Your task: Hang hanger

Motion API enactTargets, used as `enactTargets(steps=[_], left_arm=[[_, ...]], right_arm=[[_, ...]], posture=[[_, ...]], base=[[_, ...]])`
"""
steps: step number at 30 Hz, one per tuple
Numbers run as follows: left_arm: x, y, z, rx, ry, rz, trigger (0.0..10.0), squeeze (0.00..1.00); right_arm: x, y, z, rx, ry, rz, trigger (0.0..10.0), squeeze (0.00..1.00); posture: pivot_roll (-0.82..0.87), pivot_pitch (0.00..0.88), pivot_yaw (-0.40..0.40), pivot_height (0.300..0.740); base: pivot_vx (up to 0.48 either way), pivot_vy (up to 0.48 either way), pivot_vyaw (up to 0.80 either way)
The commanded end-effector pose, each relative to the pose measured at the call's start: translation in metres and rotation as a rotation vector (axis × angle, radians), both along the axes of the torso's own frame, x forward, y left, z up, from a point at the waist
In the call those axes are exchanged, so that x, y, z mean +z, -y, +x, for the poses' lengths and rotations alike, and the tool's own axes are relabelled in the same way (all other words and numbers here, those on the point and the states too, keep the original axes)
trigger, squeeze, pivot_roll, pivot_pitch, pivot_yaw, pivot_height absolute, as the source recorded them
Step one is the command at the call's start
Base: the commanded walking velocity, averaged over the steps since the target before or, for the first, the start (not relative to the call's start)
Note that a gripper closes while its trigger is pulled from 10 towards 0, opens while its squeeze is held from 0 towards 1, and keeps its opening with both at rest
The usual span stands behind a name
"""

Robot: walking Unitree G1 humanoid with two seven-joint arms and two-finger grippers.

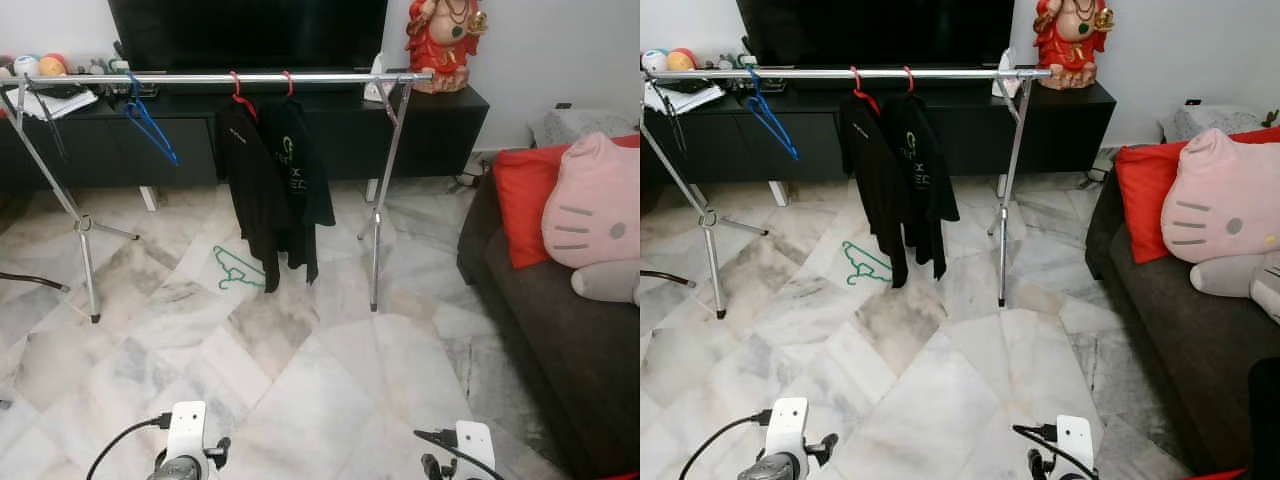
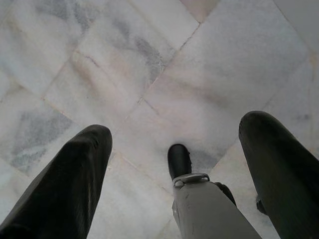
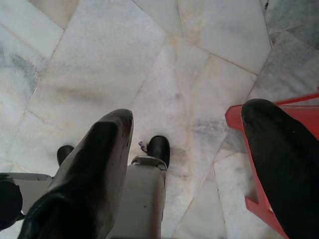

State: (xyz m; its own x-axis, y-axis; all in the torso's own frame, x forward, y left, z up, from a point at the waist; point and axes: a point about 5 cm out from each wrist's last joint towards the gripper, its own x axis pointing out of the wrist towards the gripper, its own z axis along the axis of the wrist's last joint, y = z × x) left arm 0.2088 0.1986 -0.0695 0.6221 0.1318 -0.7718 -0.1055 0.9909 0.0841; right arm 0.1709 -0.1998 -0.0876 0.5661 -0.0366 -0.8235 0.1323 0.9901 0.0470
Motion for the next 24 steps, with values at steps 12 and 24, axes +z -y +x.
enactTargets(steps=[12, 24], left_arm=[[-0.0304, -0.0194, -0.0751, -0.154, -0.262, 0.028, 10.0, 0.0], [-0.0304, -0.0194, -0.0751, -0.154, -0.262, 0.028, 10.0, 0.0]], right_arm=[[0.0052, 0.0012, 0.0116, 0.084, -0.027, 0.051, 10.0, 0.0], [0.0052, 0.0012, 0.0116, 0.084, -0.027, 0.051, 10.0, 0.0]], posture=[[-0.04, 0.017, -0.095, 0.74], [-0.04, 0.017, -0.095, 0.74]], base=[[0.0, 0.0, 0.0], [0.0, 0.0, 0.0]])
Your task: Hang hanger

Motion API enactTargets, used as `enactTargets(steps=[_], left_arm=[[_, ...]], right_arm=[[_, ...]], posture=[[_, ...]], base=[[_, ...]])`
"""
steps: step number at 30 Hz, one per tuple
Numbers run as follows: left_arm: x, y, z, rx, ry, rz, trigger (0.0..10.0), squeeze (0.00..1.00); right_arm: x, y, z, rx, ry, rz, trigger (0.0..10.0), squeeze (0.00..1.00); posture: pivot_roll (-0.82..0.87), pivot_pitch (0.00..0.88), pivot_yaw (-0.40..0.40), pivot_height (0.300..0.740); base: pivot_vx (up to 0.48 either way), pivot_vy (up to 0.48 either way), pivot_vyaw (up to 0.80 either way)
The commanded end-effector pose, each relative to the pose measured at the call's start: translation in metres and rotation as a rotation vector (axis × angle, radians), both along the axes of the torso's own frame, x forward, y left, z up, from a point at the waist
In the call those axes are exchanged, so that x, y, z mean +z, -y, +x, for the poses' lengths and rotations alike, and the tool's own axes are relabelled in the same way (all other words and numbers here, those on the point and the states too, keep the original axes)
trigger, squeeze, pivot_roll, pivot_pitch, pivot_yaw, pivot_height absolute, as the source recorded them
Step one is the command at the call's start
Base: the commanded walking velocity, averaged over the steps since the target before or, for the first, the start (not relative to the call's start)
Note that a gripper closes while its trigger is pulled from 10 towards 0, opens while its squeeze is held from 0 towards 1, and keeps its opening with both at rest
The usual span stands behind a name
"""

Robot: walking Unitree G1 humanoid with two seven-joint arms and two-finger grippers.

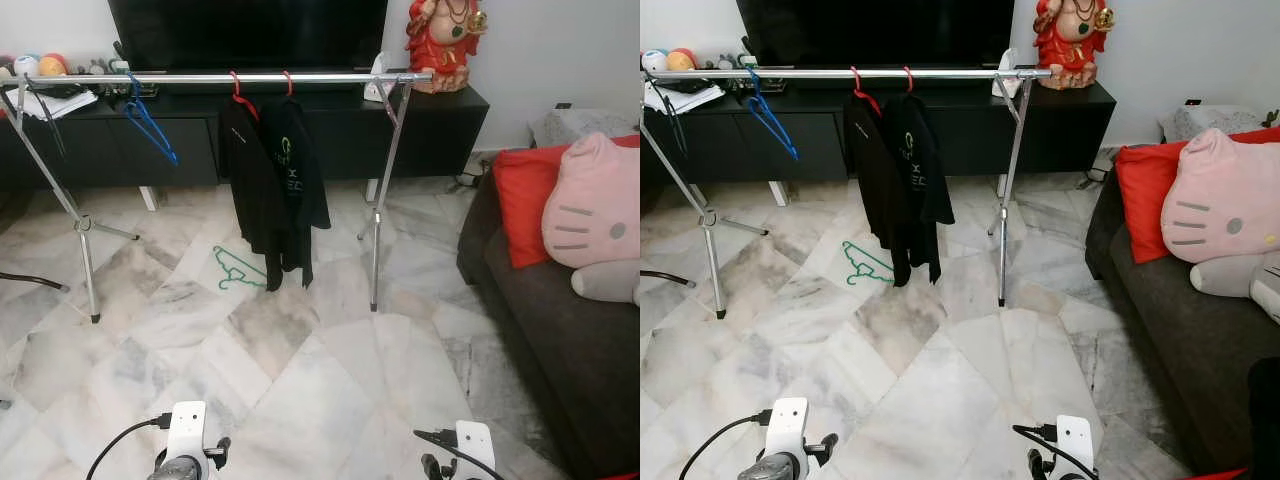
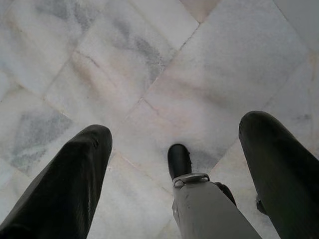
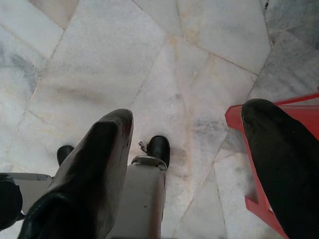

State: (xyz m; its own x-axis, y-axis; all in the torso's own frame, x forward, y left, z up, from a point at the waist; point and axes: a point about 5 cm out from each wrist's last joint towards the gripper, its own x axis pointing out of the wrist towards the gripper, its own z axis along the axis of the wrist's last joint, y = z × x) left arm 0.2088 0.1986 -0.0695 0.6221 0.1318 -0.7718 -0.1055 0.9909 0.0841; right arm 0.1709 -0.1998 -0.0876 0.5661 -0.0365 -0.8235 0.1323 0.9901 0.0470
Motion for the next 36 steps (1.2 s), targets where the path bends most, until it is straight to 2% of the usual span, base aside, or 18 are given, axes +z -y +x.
enactTargets(steps=[1, 8, 9, 16, 20, 24, 28, 32, 36], left_arm=[[-0.03, -0.019, -0.075, -0.154, -0.262, 0.028, 10.0, 0.0], [-0.03, -0.02, -0.075, -0.154, -0.262, 0.027, 10.0, 0.0], [-0.03, -0.02, -0.076, -0.163, -0.265, 0.032, 10.0, 0.0], [-0.03, -0.019, -0.075, -0.186, -0.266, 0.04, 10.0, 0.0], [-0.026, -0.021, -0.064, -0.178, -0.231, 0.05, 10.0, 0.0], [-0.018, -0.033, -0.051, -0.152, -0.165, 0.108, 10.0, 0.0], [-0.011, -0.044, -0.042, -0.078, -0.104, 0.104, 10.0, 0.0], [-0.008, -0.045, -0.037, -0.071, -0.079, 0.095, 10.0, 0.0], [-0.006, -0.038, -0.031, -0.087, -0.048, 0.073, 10.0, 0.0]], right_arm=[[0.005, 0.001, 0.012, 0.084, -0.027, 0.051, 10.0, 0.0], [0.005, 0.001, 0.012, 0.097, -0.033, 0.043, 10.0, 0.0], [0.004, -0.002, 0.011, 0.086, -0.031, 0.05, 10.0, 0.0], [0.003, -0.007, 0.01, 0.058, -0.025, 0.071, 10.0, 0.0], [0.002, -0.008, 0.009, 0.06, -0.029, 0.077, 10.0, 0.0], [0.001, -0.01, 0.007, 0.054, -0.031, 0.083, 10.0, 0.0], [-0.002, -0.018, 0.002, 0.051, -0.046, 0.096, 10.0, 0.0], [-0.005, -0.023, -0.003, 0.061, -0.065, 0.102, 10.0, 0.0], [-0.007, -0.028, -0.008, 0.131, -0.088, 0.101, 10.0, 0.0]], posture=[[-0.04, 0.017, -0.095, 0.74], [-0.04, 0.018, -0.094, 0.74], [-0.05, 0.026, -0.066, 0.74], [-0.05, 0.027, -0.063, 0.74], [-0.05, 0.022, -0.06, 0.74], [-0.04, 0.012, -0.044, 0.74], [-0.04, 0.0, -0.01, 0.74], [-0.06, 0.0, 0.004, 0.74], [-0.07, 0.0, 0.019, 0.74]], base=[[0.0, 0.0, 0.0], [0.0, 0.0, 0.0], [0.0, 0.0, 0.0], [0.0, 0.0, 0.0], [0.0, 0.0, 0.0], [0.0, 0.0, 0.0], [0.0, 0.0, 0.0], [0.0, 0.0, 0.0], [0.0, 0.0, 0.0]])
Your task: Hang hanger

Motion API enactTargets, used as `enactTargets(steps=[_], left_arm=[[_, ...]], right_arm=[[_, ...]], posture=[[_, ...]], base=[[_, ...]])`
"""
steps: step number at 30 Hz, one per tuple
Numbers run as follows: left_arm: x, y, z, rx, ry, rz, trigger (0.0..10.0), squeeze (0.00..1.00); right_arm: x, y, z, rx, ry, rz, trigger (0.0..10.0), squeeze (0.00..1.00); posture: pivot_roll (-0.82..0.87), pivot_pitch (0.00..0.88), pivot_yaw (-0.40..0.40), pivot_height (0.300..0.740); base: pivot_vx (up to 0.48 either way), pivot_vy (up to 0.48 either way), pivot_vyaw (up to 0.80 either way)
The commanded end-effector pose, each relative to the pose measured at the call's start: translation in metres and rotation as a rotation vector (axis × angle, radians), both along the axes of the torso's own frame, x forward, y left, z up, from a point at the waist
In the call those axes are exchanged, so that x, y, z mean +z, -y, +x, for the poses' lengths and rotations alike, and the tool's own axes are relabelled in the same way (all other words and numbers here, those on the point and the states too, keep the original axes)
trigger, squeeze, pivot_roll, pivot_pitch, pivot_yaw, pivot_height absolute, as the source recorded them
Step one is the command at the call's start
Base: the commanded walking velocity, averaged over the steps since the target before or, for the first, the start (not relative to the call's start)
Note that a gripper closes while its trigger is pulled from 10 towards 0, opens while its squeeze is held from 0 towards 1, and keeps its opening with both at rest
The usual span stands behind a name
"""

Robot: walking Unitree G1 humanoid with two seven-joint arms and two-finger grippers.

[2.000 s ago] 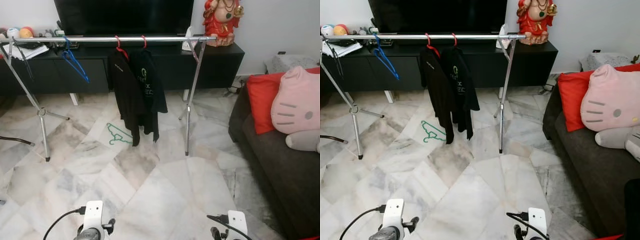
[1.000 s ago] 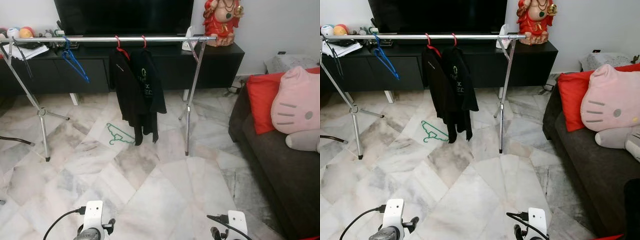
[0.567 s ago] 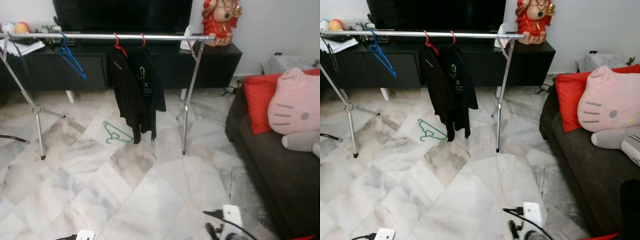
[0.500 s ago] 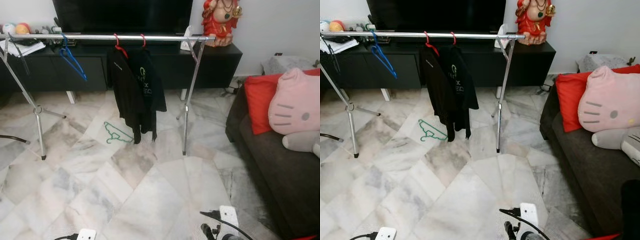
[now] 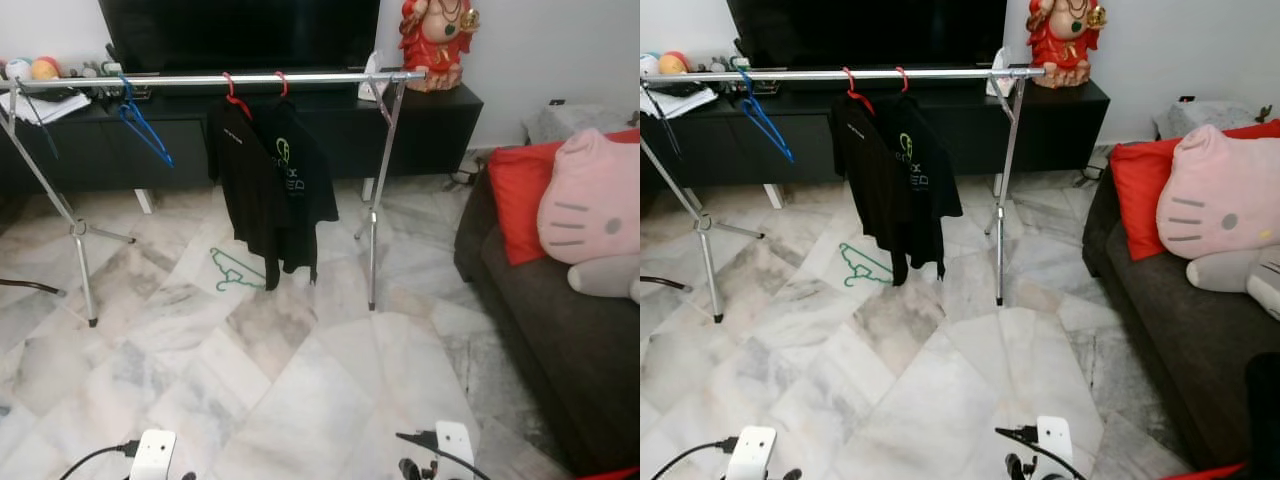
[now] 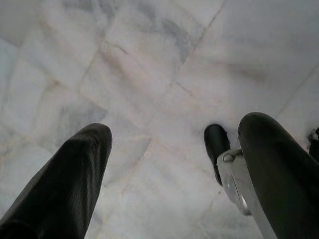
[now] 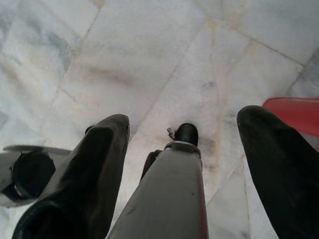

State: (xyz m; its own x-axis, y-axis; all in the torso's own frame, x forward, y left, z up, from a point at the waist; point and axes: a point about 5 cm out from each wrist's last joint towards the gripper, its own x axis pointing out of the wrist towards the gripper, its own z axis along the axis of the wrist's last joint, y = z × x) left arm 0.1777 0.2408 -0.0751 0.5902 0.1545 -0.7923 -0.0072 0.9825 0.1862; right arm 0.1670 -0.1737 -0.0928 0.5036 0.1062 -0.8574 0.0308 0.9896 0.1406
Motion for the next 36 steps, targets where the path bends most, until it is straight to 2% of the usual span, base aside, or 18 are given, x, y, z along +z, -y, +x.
enactTargets(steps=[1, 9, 14, 16, 18, 19, 22, 25, 28, 29, 32, 35, 36], left_arm=[[-0.001, 0.006, 0.001, 0.005, 0.014, -0.035, 10.0, 0.0], [-0.002, 0.017, 0.002, 0.054, 0.06, -0.076, 10.0, 0.0], [0.005, 0.014, 0.012, 0.117, 0.156, -0.075, 10.0, 0.0], [0.008, 0.015, 0.015, 0.104, 0.182, -0.073, 10.0, 0.0], [0.013, 0.019, 0.022, 0.075, 0.257, -0.063, 10.0, 0.0], [0.013, 0.019, 0.022, 0.075, 0.257, -0.063, 10.0, 0.0], [0.02, 0.026, 0.027, 0.067, 0.35, -0.082, 10.0, 0.0], [0.026, 0.029, 0.03, 0.017, 0.426, -0.039, 10.0, 0.0], [0.041, 0.034, 0.034, -0.047, 0.562, -0.022, 10.0, 0.0], [0.041, 0.034, 0.034, -0.047, 0.562, -0.022, 10.0, 0.0], [0.059, 0.035, 0.036, -0.098, 0.685, -0.003, 10.0, 0.0], [0.069, 0.034, 0.036, -0.114, 0.74, 0.009, 10.0, 0.0], [0.078, 0.033, 0.037, -0.141, 0.779, 0.034, 10.0, 0.0]], right_arm=[[-0.002, -0.003, -0.005, 0.019, -0.016, 0.004, 10.0, 0.0], [-0.003, -0.002, -0.011, -0.04, 0.035, 0.019, 10.0, 0.0], [-0.002, 0.007, -0.013, -0.136, 0.102, 0.004, 10.0, 0.0], [-0.001, 0.01, -0.013, -0.145, 0.116, -0.01, 10.0, 0.0], [0.001, 0.016, -0.013, -0.185, 0.155, -0.024, 10.0, 0.0], [0.001, 0.016, -0.013, -0.185, 0.155, -0.024, 10.0, 0.0], [0.003, 0.024, -0.014, -0.248, 0.207, -0.049, 10.0, 0.0], [0.005, 0.029, -0.015, -0.29, 0.235, -0.065, 10.0, 0.0], [0.007, 0.034, -0.017, -0.313, 0.267, -0.094, 10.0, 0.0], [0.007, 0.034, -0.017, -0.313, 0.267, -0.094, 10.0, 0.0], [0.009, 0.037, -0.016, -0.332, 0.302, -0.131, 10.0, 0.0], [0.011, 0.037, -0.016, -0.335, 0.323, -0.157, 10.0, 0.0], [0.032, 0.066, -0.002, -0.36, 0.494, -0.196, 10.0, 0.0]], posture=[[-0.07, 0.0, 0.019, 0.74], [-0.12, 0.0, 0.011, 0.74], [-0.09, 0.0, 0.005, 0.74], [-0.09, 0.0, 0.004, 0.74], [-0.09, 0.0, -0.003, 0.74], [-0.09, 0.0, -0.003, 0.74], [-0.09, 0.0, -0.022, 0.74], [-0.08, 0.0, -0.035, 0.74], [-0.06, 0.0, -0.047, 0.74], [-0.06, 0.0, -0.047, 0.74], [-0.06, 0.0, -0.045, 0.74], [-0.07, 0.0, -0.037, 0.74], [-0.07, 0.0, -0.032, 0.74]], base=[[0.0, 0.0, 0.0], [0.0, 0.0, 0.0], [0.0, 0.0, 0.0], [0.0, 0.0, 0.0], [0.0, 0.0, 0.0], [0.0, 0.0, 0.0], [0.0, 0.0, 0.0], [0.0, 0.0, 0.0], [0.0, 0.0, 0.0], [0.0, 0.0, 0.0], [0.0, 0.0, 0.0], [0.0, 0.0, 0.0], [0.0, 0.0, 0.0]])
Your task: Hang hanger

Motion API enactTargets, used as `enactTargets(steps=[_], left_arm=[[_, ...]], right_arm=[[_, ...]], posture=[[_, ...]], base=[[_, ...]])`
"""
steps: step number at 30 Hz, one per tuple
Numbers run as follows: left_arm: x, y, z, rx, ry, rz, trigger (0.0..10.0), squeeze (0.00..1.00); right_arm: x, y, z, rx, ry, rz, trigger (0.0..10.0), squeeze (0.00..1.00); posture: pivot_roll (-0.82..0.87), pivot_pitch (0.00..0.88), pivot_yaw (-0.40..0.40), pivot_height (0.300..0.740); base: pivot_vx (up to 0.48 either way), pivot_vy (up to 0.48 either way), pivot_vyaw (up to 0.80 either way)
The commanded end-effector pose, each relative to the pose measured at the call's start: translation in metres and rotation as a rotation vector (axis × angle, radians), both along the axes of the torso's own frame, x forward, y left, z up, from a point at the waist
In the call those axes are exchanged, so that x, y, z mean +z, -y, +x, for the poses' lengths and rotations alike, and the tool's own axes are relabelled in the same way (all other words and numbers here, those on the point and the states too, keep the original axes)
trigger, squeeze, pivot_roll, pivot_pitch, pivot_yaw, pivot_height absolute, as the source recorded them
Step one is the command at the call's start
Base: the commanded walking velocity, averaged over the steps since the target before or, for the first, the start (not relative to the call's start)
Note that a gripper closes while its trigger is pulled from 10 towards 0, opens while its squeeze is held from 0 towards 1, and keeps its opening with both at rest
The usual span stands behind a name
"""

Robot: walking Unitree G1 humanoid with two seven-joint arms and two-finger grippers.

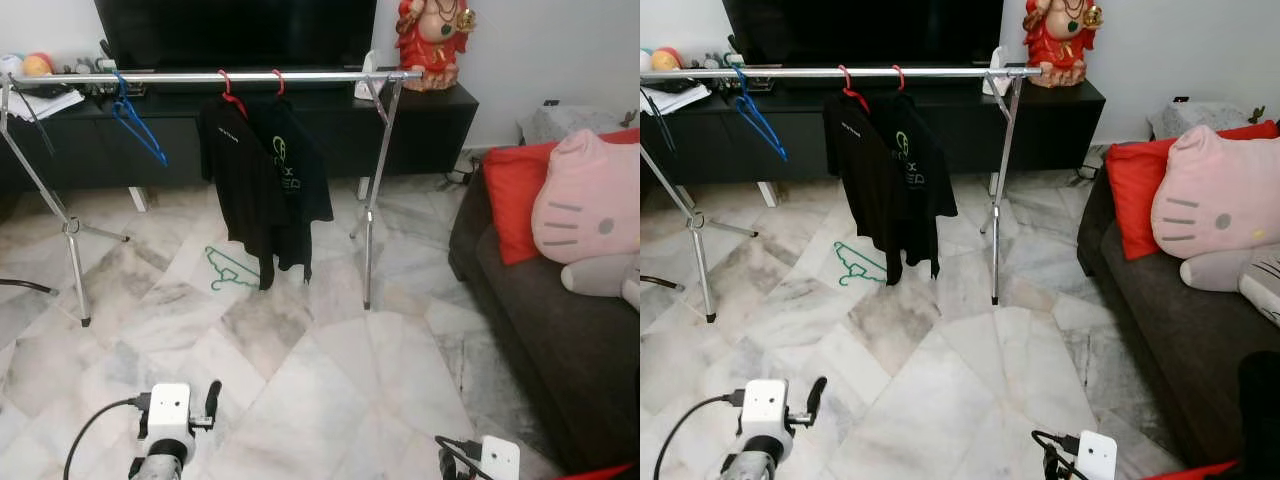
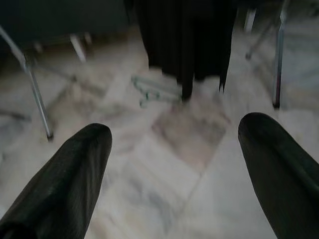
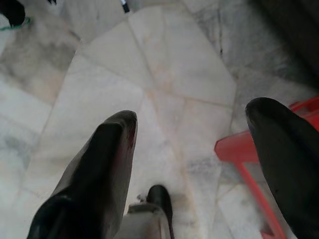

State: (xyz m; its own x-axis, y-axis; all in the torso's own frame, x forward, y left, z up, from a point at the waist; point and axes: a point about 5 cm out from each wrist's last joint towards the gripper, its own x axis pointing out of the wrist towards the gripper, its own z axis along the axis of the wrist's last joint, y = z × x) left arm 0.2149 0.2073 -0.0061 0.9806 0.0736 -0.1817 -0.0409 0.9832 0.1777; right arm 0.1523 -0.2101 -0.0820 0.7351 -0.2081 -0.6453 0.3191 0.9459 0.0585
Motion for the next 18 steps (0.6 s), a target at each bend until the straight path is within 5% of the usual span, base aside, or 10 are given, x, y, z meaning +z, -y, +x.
enactTargets(steps=[1, 2, 3, 4, 9, 13, 18], left_arm=[[0.021, 0.0, 0.002, -0.034, 0.089, 0.043, 10.0, 0.0], [0.021, 0.0, 0.002, -0.034, 0.089, 0.043, 10.0, 0.0], [0.037, 0.002, 0.004, -0.054, 0.15, 0.045, 10.0, 0.0], [0.037, 0.002, 0.004, -0.054, 0.15, 0.045, 10.0, 0.0], [0.058, 0.008, 0.009, -0.085, 0.221, 0.029, 10.0, 0.0], [0.067, 0.011, 0.011, -0.084, 0.242, 0.026, 10.0, 0.0], [0.1, 0.03, 0.022, -0.141, 0.352, 0.068, 10.0, 0.0]], right_arm=[[0.048, 0.051, 0.026, -0.043, 0.326, -0.134, 10.0, 0.0], [0.048, 0.051, 0.026, -0.043, 0.326, -0.134, 10.0, 0.0], [0.09, 0.067, 0.037, -0.022, 0.53, -0.209, 10.0, 0.0], [0.09, 0.067, 0.037, -0.022, 0.53, -0.209, 10.0, 0.0], [0.136, 0.046, 0.057, 0.054, 0.727, -0.261, 10.0, 0.0], [0.149, 0.035, 0.062, 0.082, 0.77, -0.251, 10.0, 0.0], [0.169, 0.005, 0.066, 0.259, 0.796, -0.18, 10.0, 0.0]], posture=[[-0.07, 0.0, -0.027, 0.74], [-0.07, 0.0, -0.027, 0.74], [-0.08, 0.0, -0.019, 0.74], [-0.08, 0.0, -0.019, 0.74], [-0.1, 0.0, -0.008, 0.74], [-0.1, 0.0, -0.009, 0.74], [-0.09, 0.0, -0.037, 0.74]], base=[[0.0, 0.0, 0.0], [0.0, 0.0, 0.0], [0.0, 0.0, 0.0], [0.0, 0.0, 0.0], [0.0, 0.0, 0.0], [0.0, 0.0, 0.0], [0.0, 0.0, 0.0]])
